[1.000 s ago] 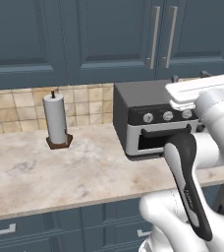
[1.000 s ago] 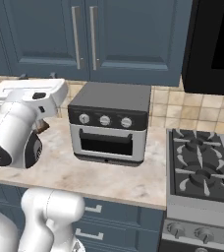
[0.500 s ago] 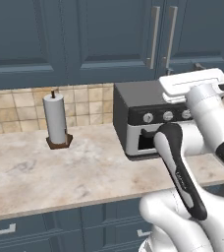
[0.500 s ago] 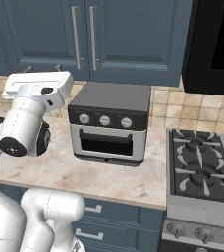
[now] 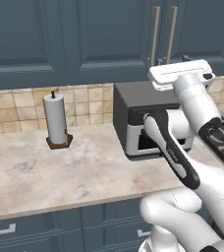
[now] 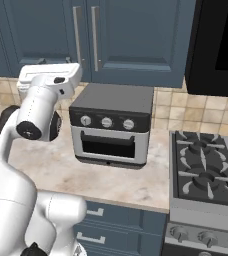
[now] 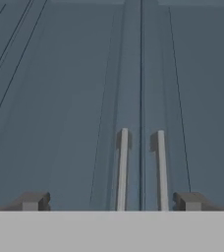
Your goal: Open the cabinet directly in front. Then move the liquor and the cup to the dining counter with the jar on it.
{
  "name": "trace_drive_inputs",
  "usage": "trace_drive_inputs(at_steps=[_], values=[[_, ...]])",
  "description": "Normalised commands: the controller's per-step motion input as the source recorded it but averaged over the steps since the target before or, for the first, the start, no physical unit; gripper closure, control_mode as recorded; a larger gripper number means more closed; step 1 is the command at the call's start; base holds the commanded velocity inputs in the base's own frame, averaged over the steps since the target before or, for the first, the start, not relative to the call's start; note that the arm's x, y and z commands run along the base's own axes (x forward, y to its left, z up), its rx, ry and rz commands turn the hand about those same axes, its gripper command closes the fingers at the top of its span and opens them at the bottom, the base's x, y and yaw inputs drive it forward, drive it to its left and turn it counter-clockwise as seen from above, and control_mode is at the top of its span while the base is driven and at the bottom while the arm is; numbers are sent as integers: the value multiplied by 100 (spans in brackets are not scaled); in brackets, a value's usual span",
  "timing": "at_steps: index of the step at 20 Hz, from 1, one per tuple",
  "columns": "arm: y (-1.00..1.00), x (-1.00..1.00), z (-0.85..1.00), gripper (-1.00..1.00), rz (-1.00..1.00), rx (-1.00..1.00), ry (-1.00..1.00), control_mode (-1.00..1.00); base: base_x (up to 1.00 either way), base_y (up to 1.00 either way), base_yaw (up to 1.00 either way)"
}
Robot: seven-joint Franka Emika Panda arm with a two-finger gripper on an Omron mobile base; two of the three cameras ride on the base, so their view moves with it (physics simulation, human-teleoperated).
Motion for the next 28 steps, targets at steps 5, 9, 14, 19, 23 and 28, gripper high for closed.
trace_drive_inputs(at_steps=[5,9,14,19,23,28], values=[[0,15,0,-100,0,0,0,-100,0,0,0],[0,21,0,-100,0,0,0,-100,0,0,0],[0,27,0,-100,-1,0,1,-100,0,0,0],[-14,31,0,-100,0,0,1,-100,0,0,0],[-2,59,0,-100,0,0,8,-100,0,0,0],[0,61,0,-100,0,0,12,-100,0,0,0]])
